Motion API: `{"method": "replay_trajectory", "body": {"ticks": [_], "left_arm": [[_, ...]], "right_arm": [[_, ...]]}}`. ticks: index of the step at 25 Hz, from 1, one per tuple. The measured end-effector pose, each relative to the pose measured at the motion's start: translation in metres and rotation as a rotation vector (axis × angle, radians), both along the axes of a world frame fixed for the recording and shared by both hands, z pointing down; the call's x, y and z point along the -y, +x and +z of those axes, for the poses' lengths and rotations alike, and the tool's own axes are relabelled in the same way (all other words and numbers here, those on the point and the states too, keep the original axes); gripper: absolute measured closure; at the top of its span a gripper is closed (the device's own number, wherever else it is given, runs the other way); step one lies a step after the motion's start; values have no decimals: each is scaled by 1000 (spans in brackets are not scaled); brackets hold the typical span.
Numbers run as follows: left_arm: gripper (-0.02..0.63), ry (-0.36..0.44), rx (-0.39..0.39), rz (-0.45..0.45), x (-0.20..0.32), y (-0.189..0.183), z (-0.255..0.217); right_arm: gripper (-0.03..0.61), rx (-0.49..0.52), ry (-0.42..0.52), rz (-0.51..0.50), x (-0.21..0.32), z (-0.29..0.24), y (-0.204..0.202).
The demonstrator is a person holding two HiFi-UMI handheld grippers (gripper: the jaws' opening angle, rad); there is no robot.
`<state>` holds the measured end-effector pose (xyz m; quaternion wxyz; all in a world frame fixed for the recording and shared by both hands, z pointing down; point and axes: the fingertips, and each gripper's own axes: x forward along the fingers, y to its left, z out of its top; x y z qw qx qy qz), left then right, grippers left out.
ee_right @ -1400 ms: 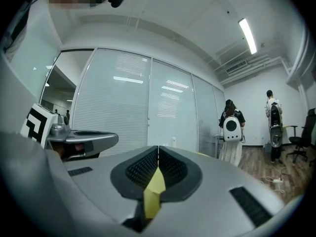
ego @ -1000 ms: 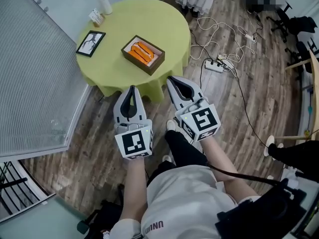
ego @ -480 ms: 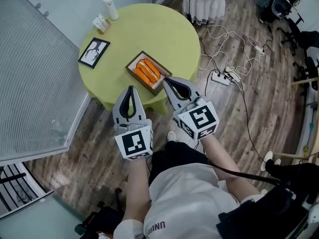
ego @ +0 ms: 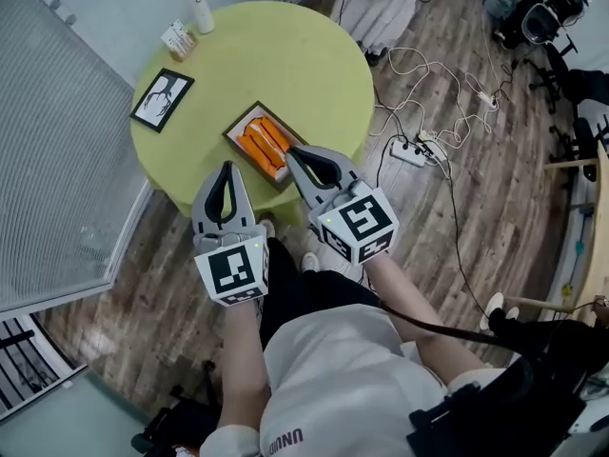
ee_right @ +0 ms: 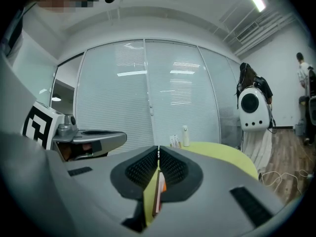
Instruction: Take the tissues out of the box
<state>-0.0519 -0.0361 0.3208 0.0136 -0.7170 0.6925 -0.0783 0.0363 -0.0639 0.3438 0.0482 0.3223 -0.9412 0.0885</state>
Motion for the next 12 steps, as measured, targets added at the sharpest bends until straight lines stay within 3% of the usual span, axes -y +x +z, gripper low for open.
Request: {"method": "replay_trajectory", "body": {"ticks": [6,12], "left_arm": [[600,-14,-1,37,30,-7,6],[600,-56,-10,105,63,-18,20]], "right_arm": [[557,-19,-11,10,24,6,-11],[557,-64,-95,27,45,34,-30]]}}
